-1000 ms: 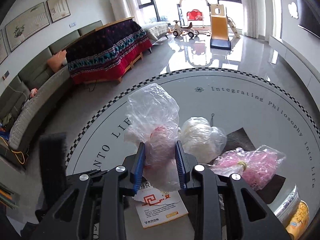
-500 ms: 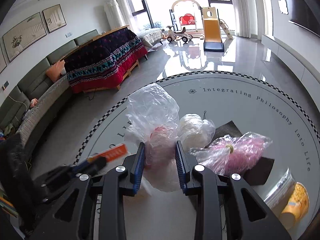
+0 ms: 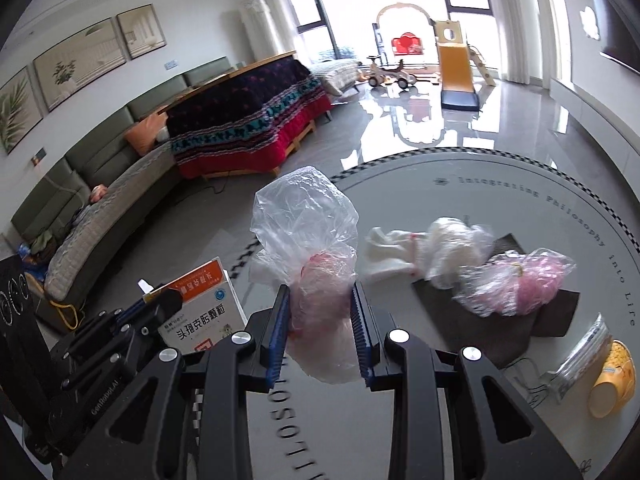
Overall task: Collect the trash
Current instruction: 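Carry medicine box and plastic bag to the black trash bag and release both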
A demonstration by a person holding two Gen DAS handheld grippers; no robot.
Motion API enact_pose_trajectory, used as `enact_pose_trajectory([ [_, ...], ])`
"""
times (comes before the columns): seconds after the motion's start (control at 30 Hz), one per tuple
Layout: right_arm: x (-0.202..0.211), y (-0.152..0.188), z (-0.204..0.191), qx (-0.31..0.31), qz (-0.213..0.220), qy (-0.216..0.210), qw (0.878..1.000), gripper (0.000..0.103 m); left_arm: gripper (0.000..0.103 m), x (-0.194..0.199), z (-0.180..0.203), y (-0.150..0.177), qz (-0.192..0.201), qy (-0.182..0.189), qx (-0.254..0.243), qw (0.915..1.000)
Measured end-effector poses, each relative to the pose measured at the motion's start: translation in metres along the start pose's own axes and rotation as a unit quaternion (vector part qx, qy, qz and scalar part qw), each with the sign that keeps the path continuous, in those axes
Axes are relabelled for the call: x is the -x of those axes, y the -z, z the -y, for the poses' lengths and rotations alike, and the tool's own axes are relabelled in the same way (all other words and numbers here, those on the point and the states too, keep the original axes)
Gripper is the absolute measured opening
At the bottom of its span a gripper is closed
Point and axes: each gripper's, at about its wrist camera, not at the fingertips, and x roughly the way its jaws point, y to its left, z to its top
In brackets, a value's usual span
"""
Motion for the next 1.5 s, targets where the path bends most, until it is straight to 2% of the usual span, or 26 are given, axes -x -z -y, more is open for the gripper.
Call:
enact_pose_trajectory([
  [0.27,-0.007,0.013,-0.077,0.042,-0.011,-0.038,0.998,0.031,0.007,0.046,-0.054,0.014,0.015,-0.040,0.032,0.9985],
  [0.57,-0.034,0.041,-0.174,0.099,-0.054,-0.096,0.989,0.031,0.007,0.093,-0.120,0.044,0.019,-0.113,0.079,0.9902],
  [0.77,-0.058,0.074,-0.256,0.167,-0.098,-0.144,0.970,0.031,0.007,0.122,-0.177,0.083,0.000,-0.180,0.131,0.9749],
  [0.9,-0.082,0.090,-0.302,0.187,-0.127,-0.177,0.958,0.031,0.007,0.132,-0.219,0.109,-0.022,-0.226,0.172,0.9585],
  [0.93,-0.088,0.092,-0.312,0.185,-0.132,-0.186,0.956,0.033,0.007,0.133,-0.229,0.114,-0.026,-0.234,0.181,0.9548],
  [1.0,-0.105,0.091,-0.334,0.182,-0.142,-0.207,0.951,0.050,0.009,0.128,-0.245,0.120,-0.049,-0.248,0.188,0.9491],
  [1.03,-0.114,0.090,-0.345,0.182,-0.149,-0.195,0.952,0.071,0.023,0.127,-0.251,0.121,-0.053,-0.263,0.190,0.9443],
  [1.07,-0.118,0.089,-0.349,0.180,-0.147,-0.189,0.954,0.074,0.067,0.128,-0.257,0.124,-0.054,-0.281,0.194,0.9385],
  [1.1,-0.122,0.087,-0.354,0.176,-0.142,-0.188,0.956,0.074,0.094,0.127,-0.264,0.125,-0.058,-0.300,0.197,0.9316],
  [1.17,-0.125,0.086,-0.356,0.174,-0.139,-0.185,0.957,0.074,0.096,0.134,-0.269,0.133,-0.047,-0.318,0.198,0.9261],
  [1.27,-0.126,0.085,-0.352,0.175,-0.137,-0.181,0.958,0.074,0.096,0.134,-0.270,0.139,-0.047,-0.323,0.200,0.9240],
  [1.5,-0.115,0.085,-0.327,0.171,-0.126,-0.175,0.961,0.074,0.096,0.121,-0.263,0.134,-0.052,-0.316,0.190,0.9279],
])
